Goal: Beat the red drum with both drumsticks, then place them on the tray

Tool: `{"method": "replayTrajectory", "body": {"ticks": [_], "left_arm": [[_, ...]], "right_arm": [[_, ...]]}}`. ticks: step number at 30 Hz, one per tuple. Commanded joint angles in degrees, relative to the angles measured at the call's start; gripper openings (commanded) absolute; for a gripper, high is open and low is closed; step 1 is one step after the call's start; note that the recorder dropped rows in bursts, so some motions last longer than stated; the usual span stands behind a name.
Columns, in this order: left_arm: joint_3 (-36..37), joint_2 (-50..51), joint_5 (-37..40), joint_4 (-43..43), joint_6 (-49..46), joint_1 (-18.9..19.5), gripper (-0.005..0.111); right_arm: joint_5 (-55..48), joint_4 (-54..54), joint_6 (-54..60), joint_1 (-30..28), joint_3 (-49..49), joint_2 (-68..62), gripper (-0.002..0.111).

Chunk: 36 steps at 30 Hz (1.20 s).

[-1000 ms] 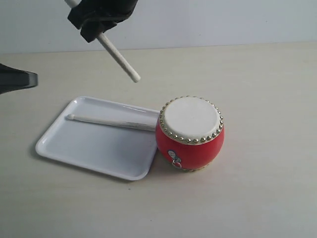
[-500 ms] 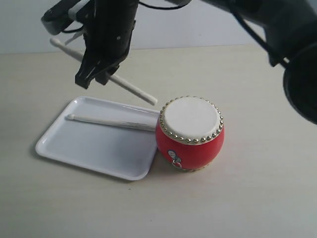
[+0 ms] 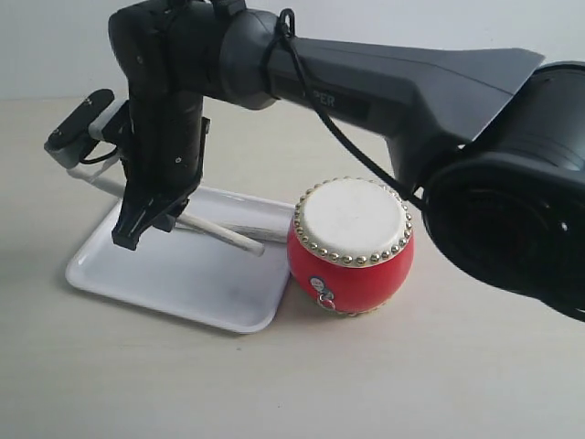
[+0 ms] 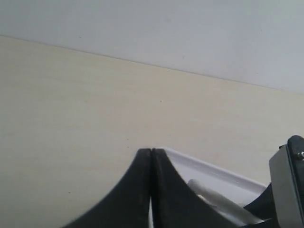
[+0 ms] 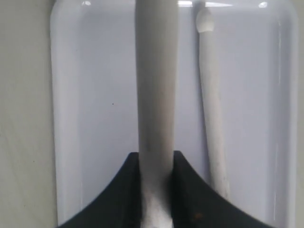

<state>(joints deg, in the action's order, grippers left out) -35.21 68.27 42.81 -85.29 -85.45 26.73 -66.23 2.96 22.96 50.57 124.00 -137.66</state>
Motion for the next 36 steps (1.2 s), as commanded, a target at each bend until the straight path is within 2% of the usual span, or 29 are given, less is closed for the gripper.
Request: {"method": "replayTrajectory", "body": {"ticks": [1,27,36], "left_arm": [[0.07,-0.34,-0.10,-0.84,0.14,0.08,0.000],[0.42,-0.34,0.35,-0.88,0.14,0.08,0.000],[0.53,-0.34,1.01,-1.00,0.14,0.08,0.000]], "right_arm": [[1.54,-0.27,-0.22,0.10,0.34,-1.63,0.000],[4.05,4.18,-0.20,0.10,0.34,-4.35,0.000],[-0.47,3.69,-0.17,0.10,0.34,-4.35,0.000]]}}
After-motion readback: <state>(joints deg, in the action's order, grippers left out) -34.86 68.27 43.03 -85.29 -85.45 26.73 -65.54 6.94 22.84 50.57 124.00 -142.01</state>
